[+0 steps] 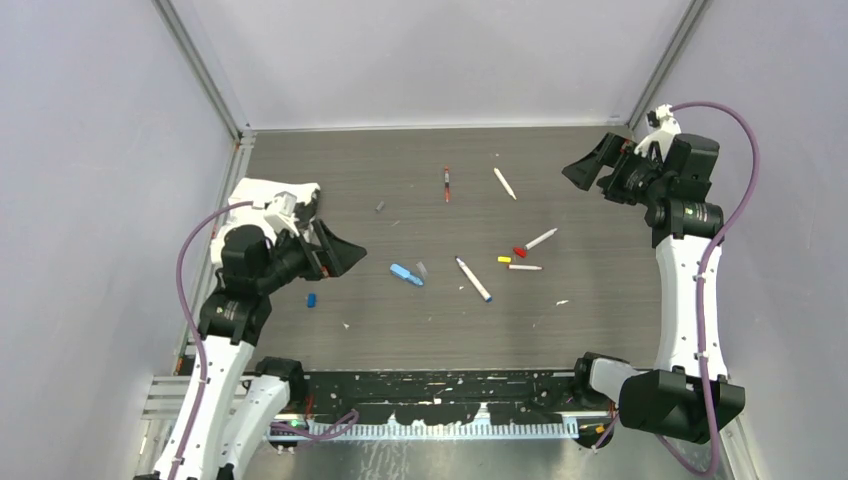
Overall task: Insert the pens into the pen caps
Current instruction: Pick up the pen from the center of the board.
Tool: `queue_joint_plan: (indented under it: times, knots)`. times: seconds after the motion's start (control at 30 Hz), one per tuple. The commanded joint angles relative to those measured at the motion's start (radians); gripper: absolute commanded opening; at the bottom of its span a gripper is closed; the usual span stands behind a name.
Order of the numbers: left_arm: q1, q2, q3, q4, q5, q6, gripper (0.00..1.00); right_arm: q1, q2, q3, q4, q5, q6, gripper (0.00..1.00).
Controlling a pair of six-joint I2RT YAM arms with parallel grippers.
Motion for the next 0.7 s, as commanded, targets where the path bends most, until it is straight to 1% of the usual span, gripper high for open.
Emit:
queue_joint_plan:
  times: [0.0, 0.17, 0.23, 0.27, 0.33, 0.37, 0.47, 0.53, 0.6, 0.63, 0.67]
  knots:
    - [-0.006, -0.041, -0.015, 0.02, -0.007, 0.017, 1.0, -0.007, -0.016, 0.005, 0.067, -0.052, 0.02, 1.0]
    - [-0.007, -0.067, -0.056, 0.075, 0.008, -0.02, 1.0, -0.007, -0.002, 0.014, 0.081, -0.122, 0.012, 1.0]
    - [-0.007, -0.065, -0.077, 0.107, 0.019, -0.045, 1.0, -0.007, 0.004, 0.015, 0.08, -0.207, -0.039, 1.0]
    - [-0.007, -0.063, -0.089, 0.129, 0.024, -0.062, 1.0, -0.007, 0.006, 0.009, 0.08, -0.283, -0.087, 1.0]
    - [-0.007, -0.05, -0.124, 0.205, 0.05, -0.122, 1.0, 0.014, 0.012, 0.001, 0.044, -0.45, -0.26, 1.0]
    - [-0.007, -0.04, -0.144, 0.255, 0.064, -0.155, 1.0, 0.05, 0.014, 0.003, 0.005, -0.455, -0.34, 1.0]
    - [-0.022, 0.01, -0.193, 0.406, 0.117, -0.243, 1.0, 0.188, 0.024, -0.006, -0.111, -0.385, -0.536, 1.0]
    - [-0.09, 0.051, -0.181, 0.413, 0.078, -0.217, 1.0, 0.235, 0.042, -0.031, -0.166, -0.398, -0.641, 1.0]
    - [-0.22, 0.089, -0.15, 0.367, -0.042, -0.141, 1.0, 0.242, 0.049, -0.094, -0.107, -0.378, -0.61, 1.0]
    - [-0.3, 0.101, -0.137, 0.346, -0.12, -0.103, 0.99, 0.27, 0.05, -0.131, -0.06, -0.373, -0.601, 1.0]
    - [-0.371, 0.111, -0.132, 0.353, -0.185, -0.074, 0.98, 0.272, 0.052, -0.164, -0.042, -0.362, -0.605, 1.0]
